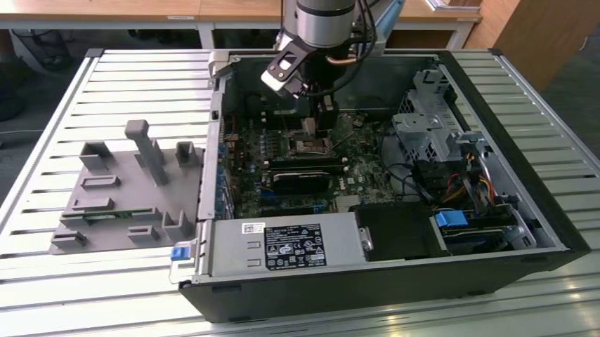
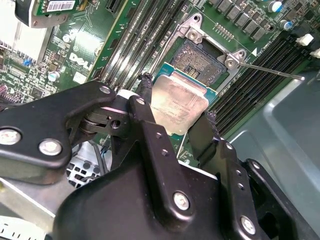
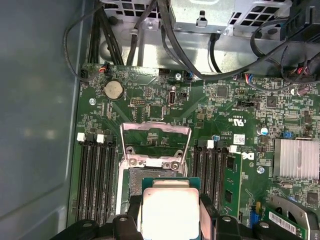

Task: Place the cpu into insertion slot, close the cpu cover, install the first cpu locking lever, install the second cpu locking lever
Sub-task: 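Place the cpu into insertion slot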

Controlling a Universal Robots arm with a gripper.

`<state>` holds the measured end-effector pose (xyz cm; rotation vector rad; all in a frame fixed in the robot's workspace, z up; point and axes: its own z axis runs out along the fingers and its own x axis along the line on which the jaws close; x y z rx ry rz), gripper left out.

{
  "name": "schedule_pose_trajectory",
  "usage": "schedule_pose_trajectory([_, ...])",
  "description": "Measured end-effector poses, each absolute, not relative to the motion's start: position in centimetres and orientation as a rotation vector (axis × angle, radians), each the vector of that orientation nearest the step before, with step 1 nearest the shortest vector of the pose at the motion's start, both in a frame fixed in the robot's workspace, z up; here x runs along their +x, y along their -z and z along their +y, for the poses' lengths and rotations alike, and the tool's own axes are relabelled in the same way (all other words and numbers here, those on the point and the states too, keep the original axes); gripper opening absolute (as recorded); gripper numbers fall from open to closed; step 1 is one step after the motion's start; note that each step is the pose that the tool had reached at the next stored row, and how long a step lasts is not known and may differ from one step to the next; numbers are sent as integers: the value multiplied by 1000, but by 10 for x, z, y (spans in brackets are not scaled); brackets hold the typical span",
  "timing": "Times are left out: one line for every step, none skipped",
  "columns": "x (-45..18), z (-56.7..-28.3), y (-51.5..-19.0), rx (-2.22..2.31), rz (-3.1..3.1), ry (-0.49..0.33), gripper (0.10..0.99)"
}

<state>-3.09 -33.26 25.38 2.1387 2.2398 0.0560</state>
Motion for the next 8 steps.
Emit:
schedule_pose_trajectory([-31, -333, -253, 2139, 2240, -57, 541])
schedule_pose_trajectory([-31, -333, -253, 2139, 2240, -56, 541])
schedule_pose_trajectory([-31, -333, -252, 2139, 2240, -56, 541])
schedule_pose_trajectory([-31, -333, -251, 2139, 2240, -56, 541])
schedule_pose_trajectory([-31, -333, -250, 2139, 2240, -56, 541])
schedule_pose_trajectory([-31, -333, -249, 2139, 2240, -56, 541])
schedule_pose_trajectory([-31, -332, -248, 2139, 2240, -56, 541])
schedule_pose_trajectory([-31, -332, -247, 2139, 2239, -56, 541])
